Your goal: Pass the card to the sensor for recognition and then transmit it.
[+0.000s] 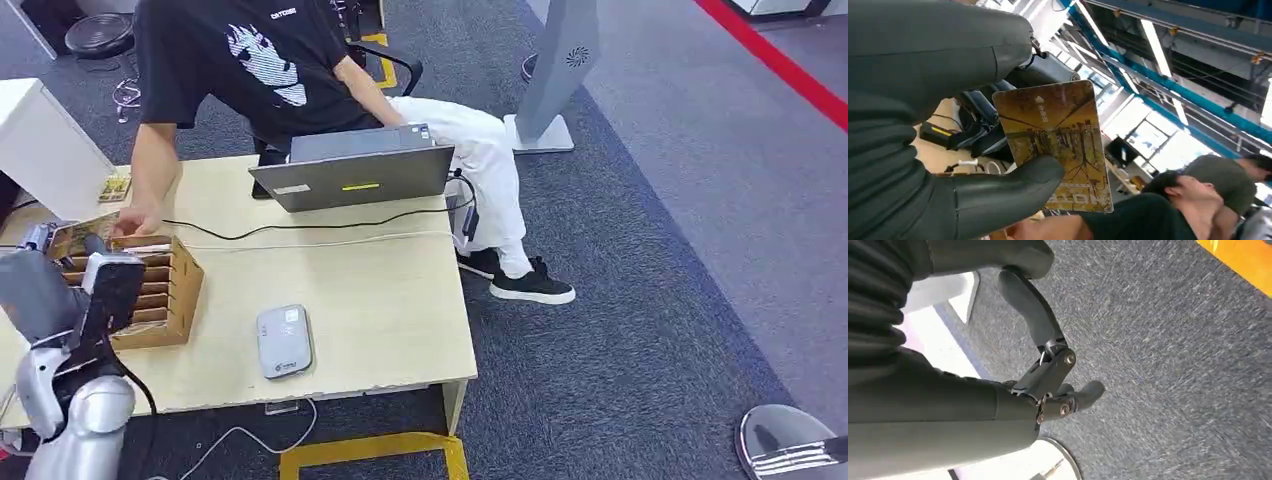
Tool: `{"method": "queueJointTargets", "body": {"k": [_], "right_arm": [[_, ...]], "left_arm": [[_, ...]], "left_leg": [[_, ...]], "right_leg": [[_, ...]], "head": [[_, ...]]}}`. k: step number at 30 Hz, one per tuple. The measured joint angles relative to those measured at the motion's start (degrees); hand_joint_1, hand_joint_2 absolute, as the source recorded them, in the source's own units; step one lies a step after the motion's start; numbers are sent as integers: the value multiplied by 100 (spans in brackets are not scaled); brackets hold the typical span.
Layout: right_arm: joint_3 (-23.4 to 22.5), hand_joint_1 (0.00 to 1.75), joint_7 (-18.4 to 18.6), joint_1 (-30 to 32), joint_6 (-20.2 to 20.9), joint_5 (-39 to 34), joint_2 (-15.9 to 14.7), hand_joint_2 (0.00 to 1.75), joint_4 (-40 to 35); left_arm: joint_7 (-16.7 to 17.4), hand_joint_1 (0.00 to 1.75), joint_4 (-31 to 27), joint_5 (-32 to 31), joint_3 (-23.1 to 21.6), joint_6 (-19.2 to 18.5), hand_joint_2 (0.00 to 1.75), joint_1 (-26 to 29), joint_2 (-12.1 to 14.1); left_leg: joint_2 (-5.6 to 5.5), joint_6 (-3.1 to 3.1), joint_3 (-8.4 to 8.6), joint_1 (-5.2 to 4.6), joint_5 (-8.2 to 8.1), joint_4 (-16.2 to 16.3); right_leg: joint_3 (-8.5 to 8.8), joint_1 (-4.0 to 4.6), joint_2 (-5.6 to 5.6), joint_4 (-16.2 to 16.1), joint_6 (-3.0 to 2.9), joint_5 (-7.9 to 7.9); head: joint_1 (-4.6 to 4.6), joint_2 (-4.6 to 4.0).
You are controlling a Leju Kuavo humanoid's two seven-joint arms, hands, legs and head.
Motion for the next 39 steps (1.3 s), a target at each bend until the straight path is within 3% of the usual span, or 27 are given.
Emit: {"method": "queueJointTargets", "body": {"k": [6,13,19,29,34,39], "right_arm": [[0,0,33,3,-33,-33,15,175,7],[0,0,26,1,-15,-90,46,175,9],[0,0,-26,0,4,-131,48,175,9],[0,0,-120,-15,101,-116,48,175,9],[0,0,-188,-42,144,-81,48,175,9],[0,0,-208,-50,199,-50,48,175,9]], "left_arm": [[-160,175,-554,9,-399,-2,175,741,-122],[-162,175,-510,219,-565,-295,175,1032,-295],[-320,175,21,789,-538,-570,175,1031,-417],[-470,175,716,1019,-436,-767,175,817,-513],[-820,175,1676,1202,-337,-750,175,406,-677],[-955,175,2498,1305,-333,-756,175,109,-844]], "left_leg": [[-1,0,-1,1,0,0],[-2,0,-1,1,1,0],[-3,0,0,1,1,0],[-7,0,-2,1,1,0],[-12,3,-1,0,3,0],[-13,3,-2,0,4,1]], "right_leg": [[0,0,-1,0,4,-3],[1,1,-4,0,4,-3],[1,1,-6,0,4,-3],[1,0,-9,0,5,-3],[4,0,-18,0,5,-2],[4,0,-18,0,6,-1]], "head": [[2,0],[0,0],[0,0],[0,0],[0,0],[2,0]]}}
